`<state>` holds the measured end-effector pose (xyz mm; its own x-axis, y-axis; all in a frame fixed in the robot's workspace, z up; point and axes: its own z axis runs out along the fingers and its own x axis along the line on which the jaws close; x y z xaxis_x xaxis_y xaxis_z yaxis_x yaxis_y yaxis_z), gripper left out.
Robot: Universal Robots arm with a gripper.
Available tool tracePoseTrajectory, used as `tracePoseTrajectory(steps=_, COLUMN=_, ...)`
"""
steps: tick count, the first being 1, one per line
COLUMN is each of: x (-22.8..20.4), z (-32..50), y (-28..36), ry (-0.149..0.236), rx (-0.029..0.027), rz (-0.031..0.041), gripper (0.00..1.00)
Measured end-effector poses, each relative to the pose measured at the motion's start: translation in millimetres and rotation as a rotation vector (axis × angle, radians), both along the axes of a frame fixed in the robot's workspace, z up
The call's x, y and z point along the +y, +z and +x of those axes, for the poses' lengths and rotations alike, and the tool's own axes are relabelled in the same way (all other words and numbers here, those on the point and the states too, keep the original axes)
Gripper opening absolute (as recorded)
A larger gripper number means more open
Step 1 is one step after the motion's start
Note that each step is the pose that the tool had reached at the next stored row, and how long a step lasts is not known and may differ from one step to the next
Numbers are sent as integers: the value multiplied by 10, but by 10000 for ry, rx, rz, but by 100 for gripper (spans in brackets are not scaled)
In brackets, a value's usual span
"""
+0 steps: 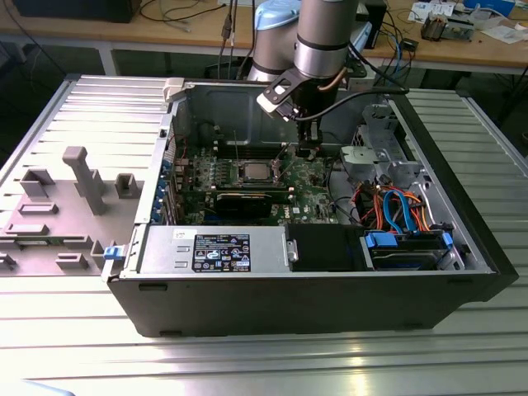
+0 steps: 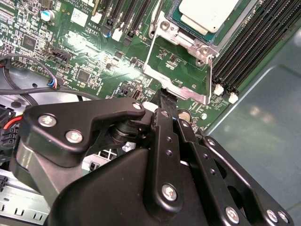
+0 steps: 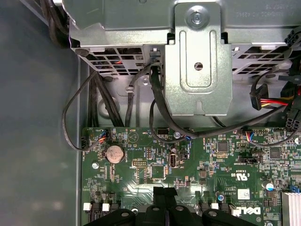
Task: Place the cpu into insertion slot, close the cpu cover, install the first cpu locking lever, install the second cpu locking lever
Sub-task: 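Close the cpu cover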
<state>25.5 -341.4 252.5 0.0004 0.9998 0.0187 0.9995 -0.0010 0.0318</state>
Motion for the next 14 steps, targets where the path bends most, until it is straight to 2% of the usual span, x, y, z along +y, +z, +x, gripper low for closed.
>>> tracePoseTrajectory(steps=14, x=0, z=-89, y=0, ry=2, rx=0, rz=0, gripper=11)
